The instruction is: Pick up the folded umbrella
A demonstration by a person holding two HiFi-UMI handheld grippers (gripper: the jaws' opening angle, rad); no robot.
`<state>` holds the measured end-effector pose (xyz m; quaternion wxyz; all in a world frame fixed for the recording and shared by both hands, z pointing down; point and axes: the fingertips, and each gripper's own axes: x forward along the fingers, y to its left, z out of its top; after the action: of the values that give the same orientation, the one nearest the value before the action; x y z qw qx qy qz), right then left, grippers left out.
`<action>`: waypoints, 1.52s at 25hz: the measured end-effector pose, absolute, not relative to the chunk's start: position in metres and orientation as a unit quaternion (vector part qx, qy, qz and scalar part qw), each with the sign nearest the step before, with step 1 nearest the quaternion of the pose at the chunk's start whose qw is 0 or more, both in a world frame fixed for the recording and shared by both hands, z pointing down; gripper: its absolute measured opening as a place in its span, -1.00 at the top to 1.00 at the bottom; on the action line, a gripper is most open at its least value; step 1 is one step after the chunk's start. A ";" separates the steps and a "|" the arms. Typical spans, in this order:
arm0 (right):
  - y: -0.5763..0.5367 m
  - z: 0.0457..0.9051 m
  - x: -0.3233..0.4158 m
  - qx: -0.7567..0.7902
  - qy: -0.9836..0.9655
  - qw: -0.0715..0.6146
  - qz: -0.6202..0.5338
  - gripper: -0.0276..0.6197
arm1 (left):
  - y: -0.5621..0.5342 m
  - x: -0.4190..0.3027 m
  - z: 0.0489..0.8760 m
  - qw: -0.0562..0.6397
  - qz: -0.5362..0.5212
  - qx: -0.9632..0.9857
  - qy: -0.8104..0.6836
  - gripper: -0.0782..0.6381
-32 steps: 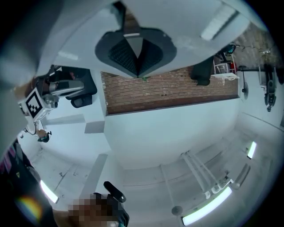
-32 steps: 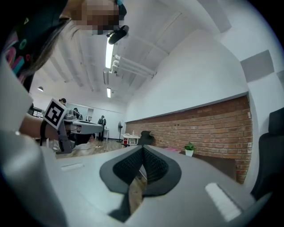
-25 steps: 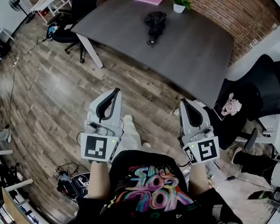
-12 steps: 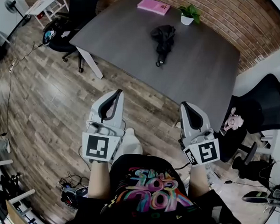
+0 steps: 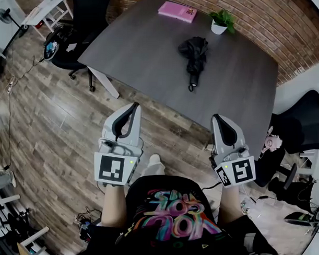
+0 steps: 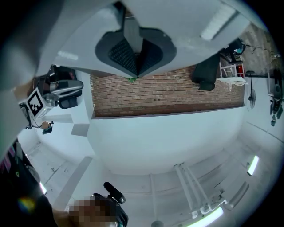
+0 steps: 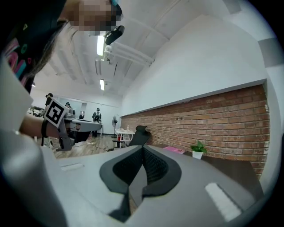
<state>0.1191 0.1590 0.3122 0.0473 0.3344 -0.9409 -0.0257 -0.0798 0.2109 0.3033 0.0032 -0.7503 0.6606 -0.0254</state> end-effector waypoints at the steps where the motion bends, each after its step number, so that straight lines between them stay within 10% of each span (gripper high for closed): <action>1: 0.156 0.312 0.116 0.337 -0.940 0.047 -0.027 0.91 | 0.209 -0.084 0.305 0.002 -0.025 -0.752 0.659 0.78; 38: -0.127 0.342 0.050 0.381 -0.922 0.066 0.010 0.91 | -0.100 -0.144 0.321 -0.015 -0.042 -0.790 0.612 0.78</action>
<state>0.0501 -0.1265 0.3421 0.0661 0.3813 -0.9220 0.0097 -0.1436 -0.0998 0.3214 -0.0155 -0.7896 0.6119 -0.0425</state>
